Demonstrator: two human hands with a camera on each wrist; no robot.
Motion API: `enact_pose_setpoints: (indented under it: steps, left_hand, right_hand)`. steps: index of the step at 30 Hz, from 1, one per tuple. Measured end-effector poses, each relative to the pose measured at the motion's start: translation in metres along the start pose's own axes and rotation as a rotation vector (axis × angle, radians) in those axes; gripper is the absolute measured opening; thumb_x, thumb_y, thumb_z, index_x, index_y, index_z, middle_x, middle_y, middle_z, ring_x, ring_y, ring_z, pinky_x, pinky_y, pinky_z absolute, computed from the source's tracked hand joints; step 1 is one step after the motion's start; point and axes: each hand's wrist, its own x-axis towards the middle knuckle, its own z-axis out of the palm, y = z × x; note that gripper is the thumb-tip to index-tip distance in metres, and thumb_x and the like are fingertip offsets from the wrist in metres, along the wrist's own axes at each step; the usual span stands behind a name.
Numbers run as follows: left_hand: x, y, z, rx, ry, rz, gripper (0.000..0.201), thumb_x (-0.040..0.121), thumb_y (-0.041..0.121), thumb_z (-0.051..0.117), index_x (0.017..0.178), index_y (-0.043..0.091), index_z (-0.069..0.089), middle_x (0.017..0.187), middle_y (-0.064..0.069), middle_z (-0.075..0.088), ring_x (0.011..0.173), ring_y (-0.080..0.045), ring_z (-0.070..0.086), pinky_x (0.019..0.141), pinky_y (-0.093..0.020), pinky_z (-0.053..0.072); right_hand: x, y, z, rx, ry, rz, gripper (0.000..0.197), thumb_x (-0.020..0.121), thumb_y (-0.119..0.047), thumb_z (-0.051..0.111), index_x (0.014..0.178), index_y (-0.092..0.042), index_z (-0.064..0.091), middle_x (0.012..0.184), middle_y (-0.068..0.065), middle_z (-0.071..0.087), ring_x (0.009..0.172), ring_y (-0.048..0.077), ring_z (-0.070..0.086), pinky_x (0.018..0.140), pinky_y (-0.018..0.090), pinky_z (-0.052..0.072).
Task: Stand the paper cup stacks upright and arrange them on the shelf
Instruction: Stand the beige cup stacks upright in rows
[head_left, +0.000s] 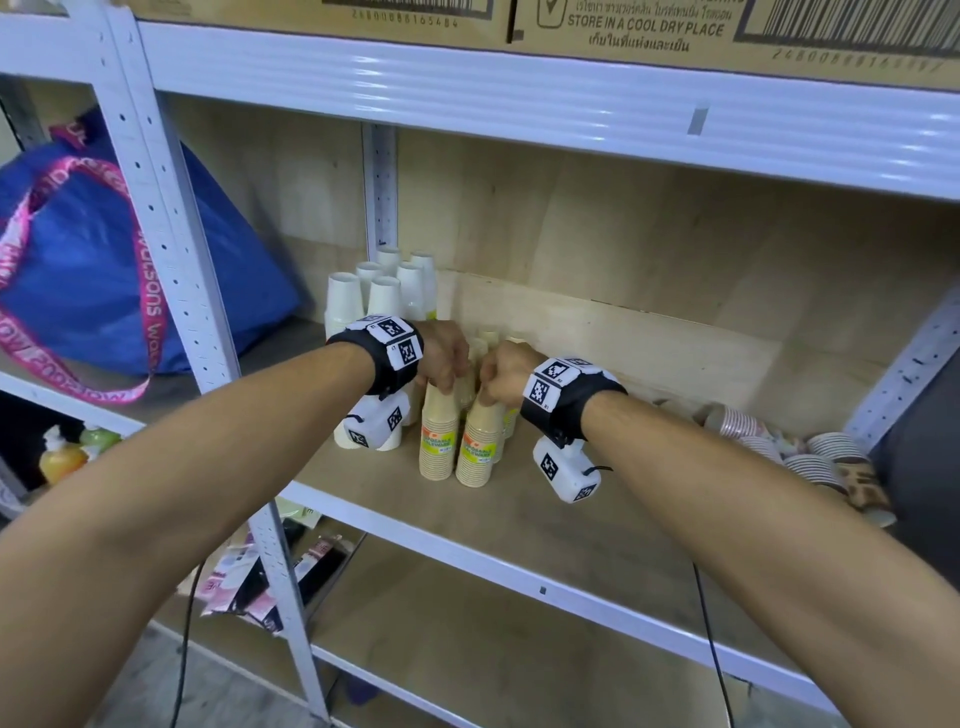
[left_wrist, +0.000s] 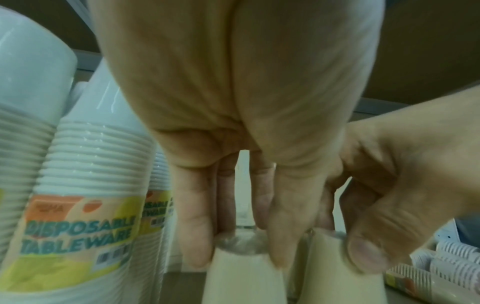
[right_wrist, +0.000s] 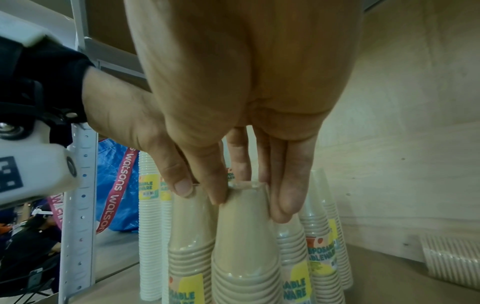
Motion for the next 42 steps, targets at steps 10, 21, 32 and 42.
enact_pose_setpoints:
  steps: [10,21,32,42]
  left_hand:
    - [0.017,0.023,-0.035,-0.065,0.148,0.031,0.03,0.074,0.017,0.08,0.101,0.022,0.067,0.088,-0.006,0.069,0.066,-0.02,0.062,0.061,-0.026,0.051]
    - [0.062,0.116,-0.041,-0.026,0.187,0.208,0.03,0.081,0.025,0.077,0.11,0.022,0.066,0.104,0.001,0.057,0.096,-0.02,0.059,0.082,-0.029,0.051]
    - [0.133,0.196,0.015,-0.067,0.15,0.398,0.031,0.081,0.022,0.077,0.11,0.022,0.065,0.099,0.006,0.051,0.09,-0.017,0.056,0.08,-0.027,0.045]
    - [0.205,0.212,0.082,-0.053,0.067,0.406,0.049,0.083,0.019,0.074,0.128,0.019,0.056,0.135,-0.007,0.048,0.117,-0.025,0.052,0.085,-0.028,0.043]
  right_hand:
    - [-0.003,0.039,-0.038,0.037,0.115,0.108,0.024,0.079,-0.018,0.071,0.102,-0.012,0.07,0.094,0.006,0.067,0.083,0.024,0.066,0.057,0.02,0.045]
    - [-0.026,0.144,-0.087,-0.051,0.223,0.338,0.027,0.082,-0.014,0.069,0.105,0.0,0.07,0.113,0.014,0.069,0.096,0.027,0.066,0.083,0.033,0.054]
    - [-0.054,0.237,-0.055,0.052,0.224,0.557,0.045,0.087,-0.027,0.063,0.128,-0.011,0.054,0.132,0.009,0.052,0.117,0.027,0.054,0.088,0.028,0.046]
    - [-0.044,0.279,-0.002,0.169,0.241,0.6,0.046,0.095,-0.024,0.053,0.136,-0.004,0.046,0.137,0.016,0.05,0.124,0.032,0.05,0.098,0.031,0.041]
